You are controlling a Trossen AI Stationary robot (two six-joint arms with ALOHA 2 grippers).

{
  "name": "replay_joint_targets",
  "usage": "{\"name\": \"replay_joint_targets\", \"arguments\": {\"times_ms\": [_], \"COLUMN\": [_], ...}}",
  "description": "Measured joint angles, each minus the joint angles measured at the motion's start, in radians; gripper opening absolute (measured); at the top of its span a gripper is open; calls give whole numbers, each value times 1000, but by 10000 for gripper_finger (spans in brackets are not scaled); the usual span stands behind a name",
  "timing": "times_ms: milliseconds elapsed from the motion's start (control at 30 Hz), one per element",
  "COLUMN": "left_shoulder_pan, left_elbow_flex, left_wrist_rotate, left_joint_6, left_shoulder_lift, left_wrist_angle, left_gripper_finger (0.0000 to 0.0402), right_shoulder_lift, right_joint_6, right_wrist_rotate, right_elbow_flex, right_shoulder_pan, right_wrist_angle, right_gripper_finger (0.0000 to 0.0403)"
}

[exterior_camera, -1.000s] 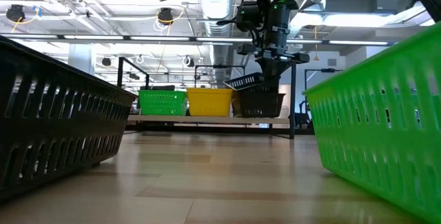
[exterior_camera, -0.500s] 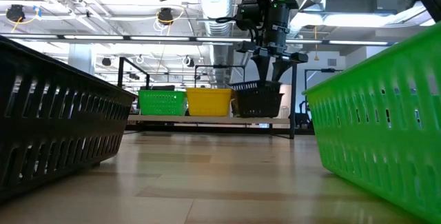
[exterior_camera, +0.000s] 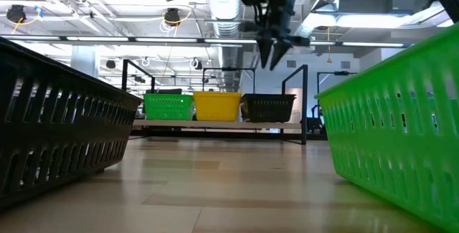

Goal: Stack baskets on shelf by color
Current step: Stack the top black bin on top of the black bin on the shelf

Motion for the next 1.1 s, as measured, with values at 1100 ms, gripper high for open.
{"name": "replay_joint_targets", "arguments": {"times_ms": [1100], "left_shoulder_pan": [0], "left_elbow_flex": [0], "left_wrist_rotate": [7], "left_joint_6": [-69], "left_shoulder_lift": [0], "left_wrist_angle": [0], "left_gripper_finger": [116], "right_shoulder_lift": [233], "right_joint_6": [-414], "right_wrist_rotate": [0], "right_elbow_flex": [-13], "right_shoulder_pan": [223], "right_wrist_angle": [-139], "right_gripper_finger": [2]}}
